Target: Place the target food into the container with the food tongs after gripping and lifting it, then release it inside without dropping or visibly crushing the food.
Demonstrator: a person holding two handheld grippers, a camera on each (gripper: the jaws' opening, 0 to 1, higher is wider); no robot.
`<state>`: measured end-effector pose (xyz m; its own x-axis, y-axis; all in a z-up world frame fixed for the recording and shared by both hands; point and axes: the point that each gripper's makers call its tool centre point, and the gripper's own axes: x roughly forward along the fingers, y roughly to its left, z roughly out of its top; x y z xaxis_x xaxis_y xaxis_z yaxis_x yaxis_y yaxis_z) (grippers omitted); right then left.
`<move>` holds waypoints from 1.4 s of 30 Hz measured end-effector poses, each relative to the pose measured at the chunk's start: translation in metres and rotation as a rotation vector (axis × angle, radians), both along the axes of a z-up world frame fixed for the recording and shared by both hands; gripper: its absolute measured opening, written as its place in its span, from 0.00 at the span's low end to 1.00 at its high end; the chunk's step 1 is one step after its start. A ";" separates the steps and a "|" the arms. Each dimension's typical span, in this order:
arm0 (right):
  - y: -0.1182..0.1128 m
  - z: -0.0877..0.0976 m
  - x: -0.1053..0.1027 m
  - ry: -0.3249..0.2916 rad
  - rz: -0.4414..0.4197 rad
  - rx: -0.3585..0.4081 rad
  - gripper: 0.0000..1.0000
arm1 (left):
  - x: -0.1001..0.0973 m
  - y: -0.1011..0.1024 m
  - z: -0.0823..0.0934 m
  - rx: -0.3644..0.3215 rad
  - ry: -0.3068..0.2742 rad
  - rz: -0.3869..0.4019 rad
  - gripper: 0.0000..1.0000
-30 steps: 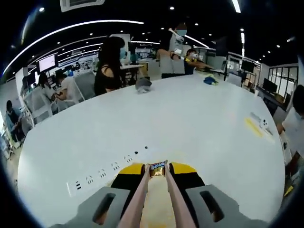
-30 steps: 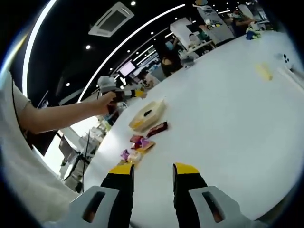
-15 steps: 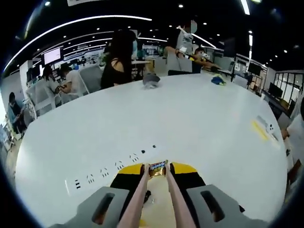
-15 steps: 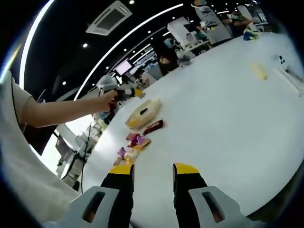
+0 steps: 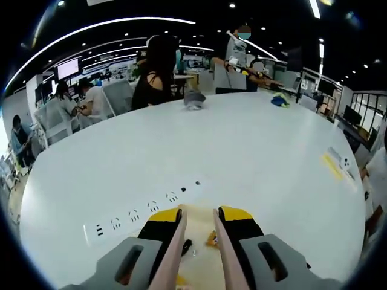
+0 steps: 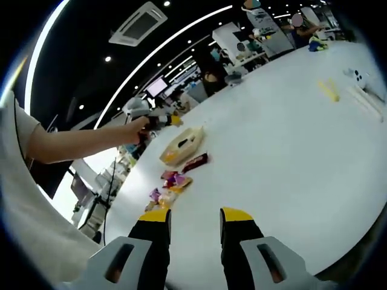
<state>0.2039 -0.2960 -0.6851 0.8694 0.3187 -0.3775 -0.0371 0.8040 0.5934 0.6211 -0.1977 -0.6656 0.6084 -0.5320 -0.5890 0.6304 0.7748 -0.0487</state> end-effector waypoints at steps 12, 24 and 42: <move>0.006 0.001 0.007 -0.025 0.016 0.039 0.32 | -0.023 0.026 0.020 -0.042 -0.015 0.018 0.23; 0.019 0.019 0.024 -0.065 0.104 0.005 0.32 | -0.072 0.047 0.046 -0.142 -0.014 0.016 0.24; 0.047 0.016 0.033 -0.060 0.200 0.001 0.32 | -0.130 0.086 0.090 -0.214 -0.089 0.044 0.24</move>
<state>0.2364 -0.2486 -0.6693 0.8095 0.4879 -0.3266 -0.2313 0.7763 0.5864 0.4912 -0.1118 -0.5757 0.6785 -0.6106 -0.4085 0.6051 0.7798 -0.1605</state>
